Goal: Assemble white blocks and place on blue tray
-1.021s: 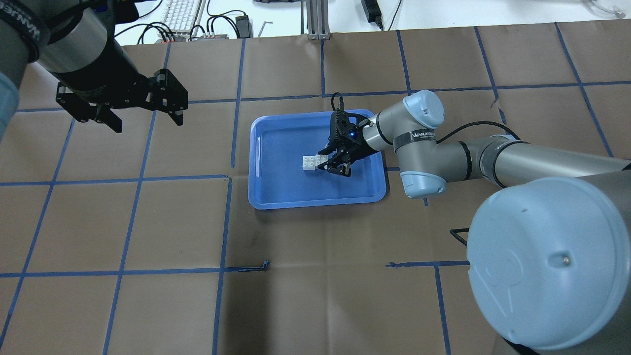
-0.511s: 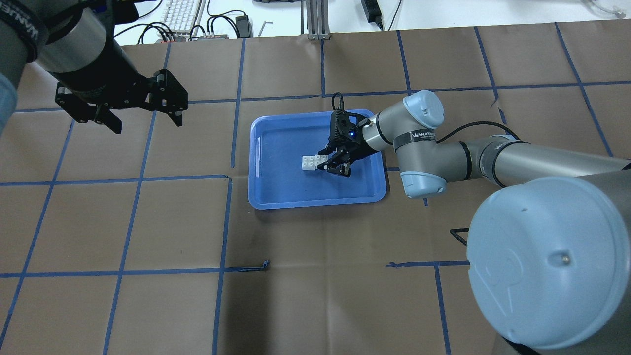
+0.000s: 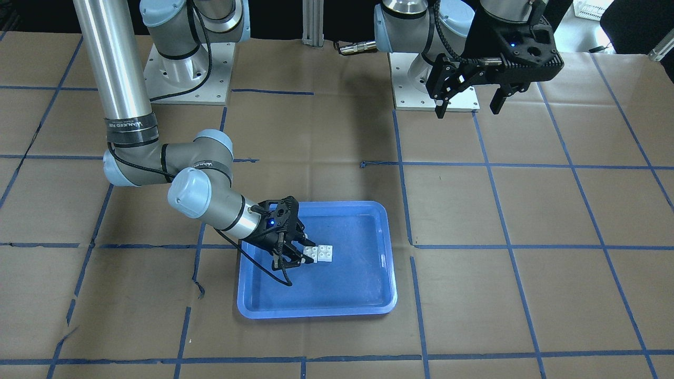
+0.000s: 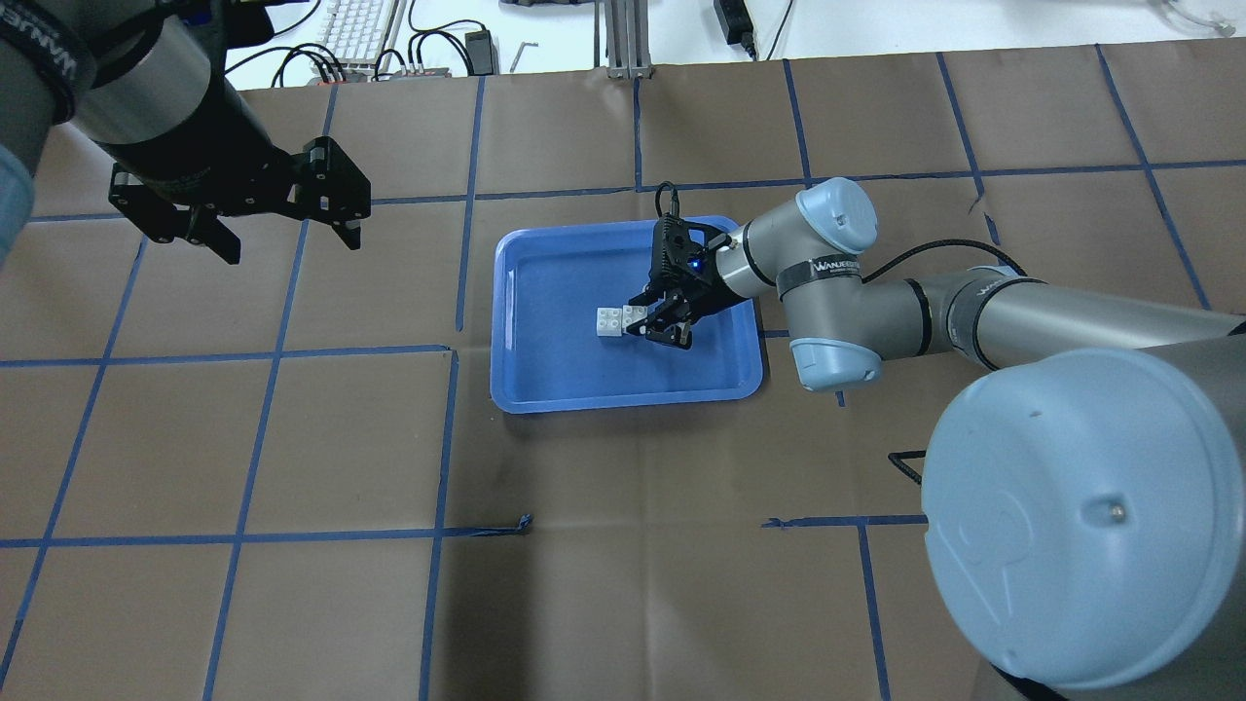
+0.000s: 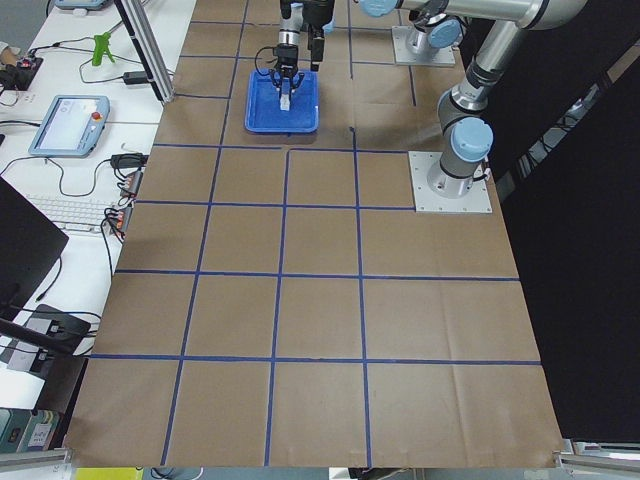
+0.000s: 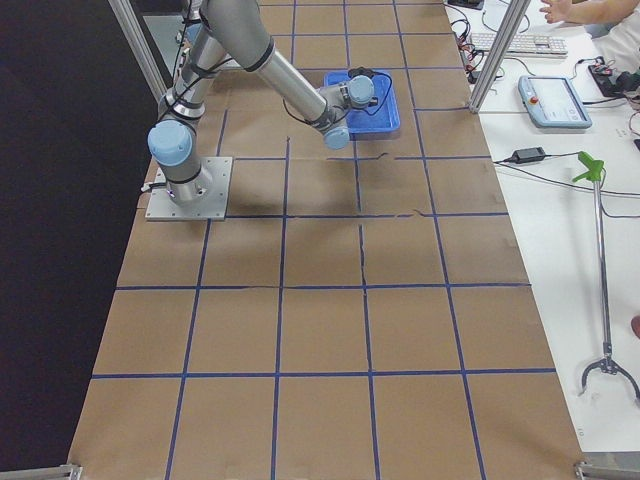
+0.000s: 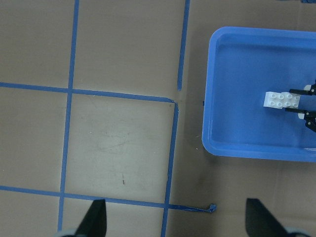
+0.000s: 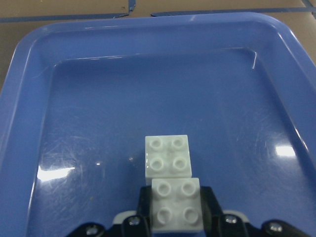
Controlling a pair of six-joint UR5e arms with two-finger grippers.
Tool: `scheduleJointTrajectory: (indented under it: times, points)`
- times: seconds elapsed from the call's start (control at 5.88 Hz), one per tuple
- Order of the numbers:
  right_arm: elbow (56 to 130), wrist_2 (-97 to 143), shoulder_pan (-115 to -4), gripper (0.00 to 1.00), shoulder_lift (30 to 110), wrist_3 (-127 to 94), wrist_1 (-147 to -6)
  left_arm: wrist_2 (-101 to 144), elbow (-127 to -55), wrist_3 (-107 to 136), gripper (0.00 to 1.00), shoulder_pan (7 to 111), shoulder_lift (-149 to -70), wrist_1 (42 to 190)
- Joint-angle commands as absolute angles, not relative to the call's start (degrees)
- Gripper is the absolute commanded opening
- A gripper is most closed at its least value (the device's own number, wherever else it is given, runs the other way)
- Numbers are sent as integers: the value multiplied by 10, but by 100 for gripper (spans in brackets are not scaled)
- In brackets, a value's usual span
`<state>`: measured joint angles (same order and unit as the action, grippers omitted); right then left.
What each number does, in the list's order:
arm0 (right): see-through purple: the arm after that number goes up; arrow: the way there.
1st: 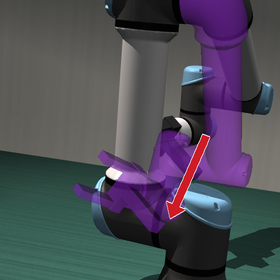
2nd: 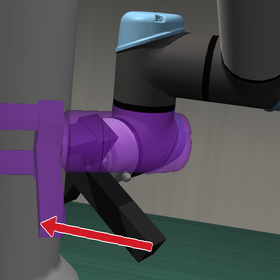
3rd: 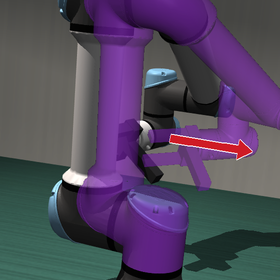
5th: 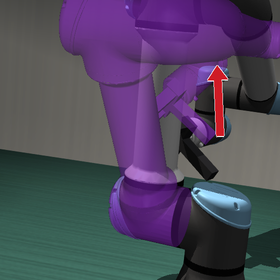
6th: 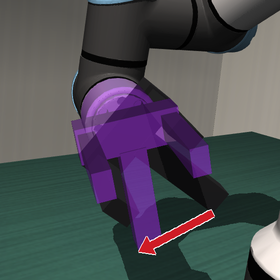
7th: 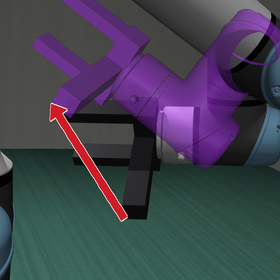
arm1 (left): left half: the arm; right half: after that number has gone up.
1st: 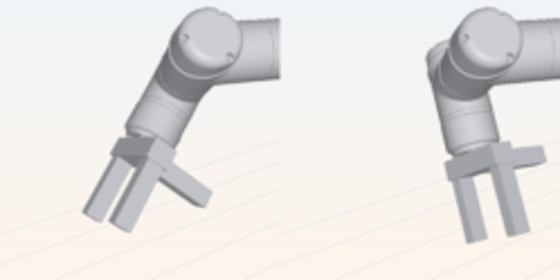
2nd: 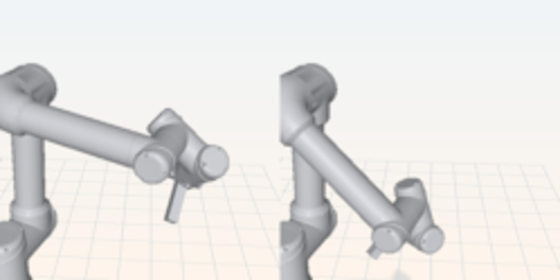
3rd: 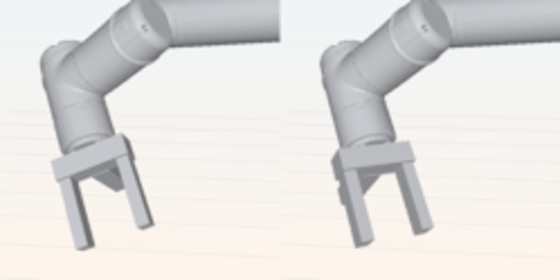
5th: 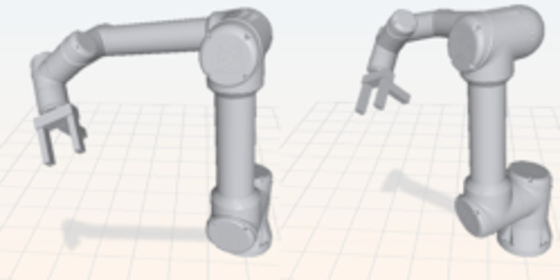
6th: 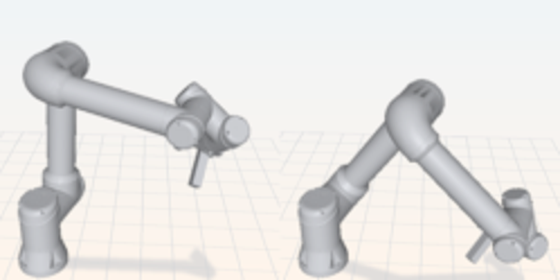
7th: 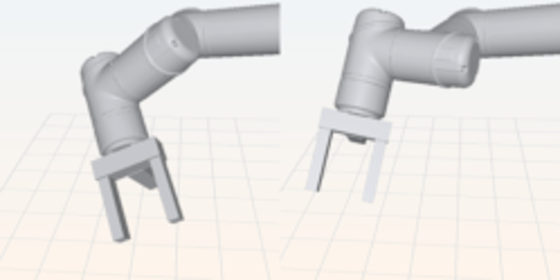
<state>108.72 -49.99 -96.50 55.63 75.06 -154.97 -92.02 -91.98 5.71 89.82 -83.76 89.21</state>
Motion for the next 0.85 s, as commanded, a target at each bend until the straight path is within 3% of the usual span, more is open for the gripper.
scheduleJointTrajectory:
  times: [0.0,0.68]
  points:
    - [1087,-499,-965,38,556,750,-1550,-920,-920,57,99,898,-838,892]
    - [1087,-499,-967,45,557,748,-1550,-921,-920,57,99,898,-838,892]
